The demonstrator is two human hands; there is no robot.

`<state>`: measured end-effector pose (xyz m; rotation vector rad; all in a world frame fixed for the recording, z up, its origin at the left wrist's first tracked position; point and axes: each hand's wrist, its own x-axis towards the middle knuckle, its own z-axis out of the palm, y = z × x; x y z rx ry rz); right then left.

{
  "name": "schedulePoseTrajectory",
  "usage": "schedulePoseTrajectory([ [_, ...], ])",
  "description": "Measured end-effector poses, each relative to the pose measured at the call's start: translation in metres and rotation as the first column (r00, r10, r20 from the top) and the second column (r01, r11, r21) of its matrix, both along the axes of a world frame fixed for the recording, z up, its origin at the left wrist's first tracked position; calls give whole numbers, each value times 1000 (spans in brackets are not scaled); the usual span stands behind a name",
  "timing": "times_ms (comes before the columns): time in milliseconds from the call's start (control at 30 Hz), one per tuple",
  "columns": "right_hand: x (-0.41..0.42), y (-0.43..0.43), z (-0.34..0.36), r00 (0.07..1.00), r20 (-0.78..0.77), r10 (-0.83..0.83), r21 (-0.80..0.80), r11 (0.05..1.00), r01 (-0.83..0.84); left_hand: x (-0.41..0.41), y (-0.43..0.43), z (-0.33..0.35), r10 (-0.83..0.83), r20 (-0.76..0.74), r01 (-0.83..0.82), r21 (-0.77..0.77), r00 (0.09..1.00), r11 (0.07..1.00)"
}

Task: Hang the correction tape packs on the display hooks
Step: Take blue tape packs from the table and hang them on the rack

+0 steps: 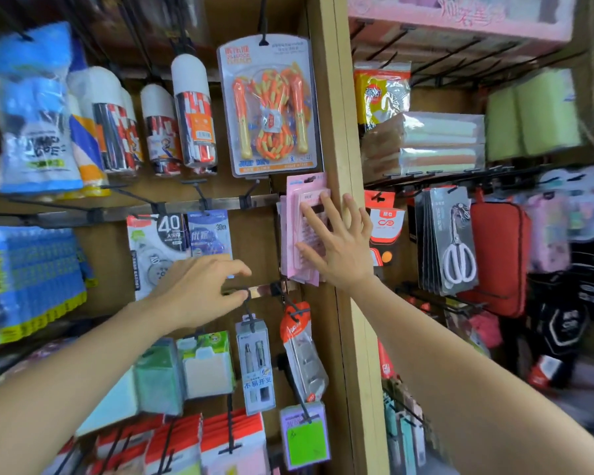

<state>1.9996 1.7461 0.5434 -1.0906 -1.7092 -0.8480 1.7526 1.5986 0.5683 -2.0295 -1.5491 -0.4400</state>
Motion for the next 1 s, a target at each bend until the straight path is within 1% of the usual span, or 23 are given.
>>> schedulePoseTrajectory([
  [100,-1,-18,4,997,-46,62,-70,995,-65,6,-39,-6,-45,-67,45,8,997,999],
  [167,-5,-37,3,983,-136,123,-63,989,-133,10,-58,-13,-78,-66,80,23,995,997],
  [200,-8,-50,0,967,-186,173,-33,983,-182,11,-65,-17,-92,-48,94,28,995,995],
  [267,-15,-83,-13,902,-270,336,28,940,-341,15,-80,-25,-113,6,113,39,994,993],
  [333,-23,-116,-35,802,-331,496,30,856,-517,14,-93,-38,-130,51,128,54,990,990],
  [367,-27,-131,-49,766,-346,542,12,819,-574,13,-99,-45,-127,72,124,53,989,991],
  [433,-34,-158,-79,730,-359,582,-53,768,-639,7,-111,-65,-129,132,124,41,983,991],
  [500,-39,-178,-114,712,-402,576,-151,725,-672,1,-122,-92,-133,230,134,10,964,991],
  [567,-43,-197,-151,706,-453,544,-257,679,-688,-6,-132,-126,-107,327,132,-54,939,990],
  [667,-46,-216,-214,691,-547,473,-419,559,-715,-24,-143,-198,-45,463,136,-167,885,977],
  [733,-47,-228,-257,716,-573,399,-534,480,-696,-36,-154,-255,47,558,122,-262,828,957],
  [767,-47,-234,-280,735,-569,369,-588,441,-678,-39,-163,-284,110,582,99,-315,805,944],
  [833,-46,-249,-327,761,-567,316,-676,350,-648,-46,-184,-347,240,619,65,-428,748,901],
  [900,-45,-266,-373,796,-547,259,-756,255,-602,-50,-210,-410,371,646,72,-552,667,831],
  [933,-44,-275,-394,821,-522,233,-799,202,-566,-51,-225,-438,439,642,76,-613,629,786],
  [1000,-44,-290,-441,853,-488,183,-856,92,-509,-49,-257,-489,542,599,79,-710,589,700],
])
